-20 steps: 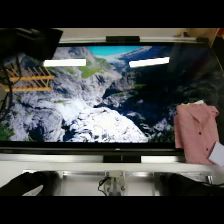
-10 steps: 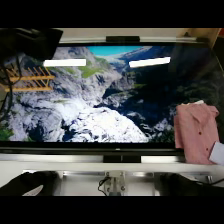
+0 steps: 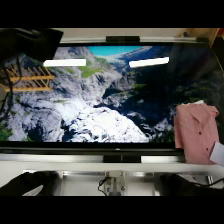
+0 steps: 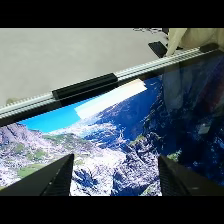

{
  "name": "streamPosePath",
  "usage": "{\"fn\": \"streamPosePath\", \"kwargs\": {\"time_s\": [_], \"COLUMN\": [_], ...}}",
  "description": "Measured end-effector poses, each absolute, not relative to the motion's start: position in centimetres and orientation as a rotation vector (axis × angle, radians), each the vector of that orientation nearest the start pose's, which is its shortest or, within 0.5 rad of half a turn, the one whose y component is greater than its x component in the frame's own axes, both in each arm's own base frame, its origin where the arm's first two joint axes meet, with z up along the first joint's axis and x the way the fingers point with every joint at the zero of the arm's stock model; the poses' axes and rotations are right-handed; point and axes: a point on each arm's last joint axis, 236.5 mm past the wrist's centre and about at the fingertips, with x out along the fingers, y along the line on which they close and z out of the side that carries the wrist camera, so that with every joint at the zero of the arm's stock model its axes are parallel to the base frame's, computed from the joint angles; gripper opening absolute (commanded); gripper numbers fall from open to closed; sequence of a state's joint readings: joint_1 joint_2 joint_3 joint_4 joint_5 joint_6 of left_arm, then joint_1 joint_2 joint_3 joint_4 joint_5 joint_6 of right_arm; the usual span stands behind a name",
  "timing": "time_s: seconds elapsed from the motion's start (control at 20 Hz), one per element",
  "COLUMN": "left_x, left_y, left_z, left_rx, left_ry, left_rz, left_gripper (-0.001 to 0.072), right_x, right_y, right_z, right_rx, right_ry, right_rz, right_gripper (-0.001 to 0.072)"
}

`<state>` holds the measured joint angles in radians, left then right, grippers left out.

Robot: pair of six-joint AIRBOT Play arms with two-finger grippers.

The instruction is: Fold the shirts.

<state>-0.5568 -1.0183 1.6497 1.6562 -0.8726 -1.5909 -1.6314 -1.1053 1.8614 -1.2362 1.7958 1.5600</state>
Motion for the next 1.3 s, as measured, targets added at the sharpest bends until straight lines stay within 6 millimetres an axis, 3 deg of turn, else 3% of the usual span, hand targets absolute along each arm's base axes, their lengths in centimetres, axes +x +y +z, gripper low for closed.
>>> {"fn": "streamPosePath", "kwargs": {"time_s": [0.2,0.3,0.4,0.5,0.75,0.95,1.1,1.3], "left_x": [36.1,35.9,35.8,35.7,34.0,31.3,30.7,31.0], "left_y": [-20.6,-20.4,-20.2,-19.5,-14.9,-12.7,-12.0,-12.0], "left_z": [37.5,36.4,34.2,30.5,18.6,11.3,8.0,6.6], "left_rx": [0.115,0.128,0.15,0.19,0.287,0.307,0.281,0.241], "left_ry": [0.252,0.3,0.387,0.531,1.033,1.274,1.338,1.338], "left_rz": [-0.491,-0.488,-0.481,-0.456,-0.296,-0.205,-0.15,-0.119], "left_gripper": [0.0608,0.0608,0.0608,0.0608,0.0608,0.061,0.061,0.061], "right_x": [8.7,11.1,14.3,18.2,26.6,30.5,31.9,32.3], "right_y": [-28.7,-27.7,-26.2,-23.6,-13.7,-4.5,0.7,5.7], "right_z": [26.9,26.8,26.4,25.3,19.6,13.6,10.7,9.5], "right_rx": [0.803,0.749,0.684,0.608,0.398,0.273,0.188,0.109], "right_ry": [0.776,0.818,0.875,0.955,1.188,1.299,1.309,1.298], "right_rz": [-1.053,-0.975,-0.865,-0.723,-0.329,-0.068,0.057,0.179], "right_gripper": [0.0634,0.0634,0.0634,0.0634,0.0634,0.0634,0.0634,0.0634]}}
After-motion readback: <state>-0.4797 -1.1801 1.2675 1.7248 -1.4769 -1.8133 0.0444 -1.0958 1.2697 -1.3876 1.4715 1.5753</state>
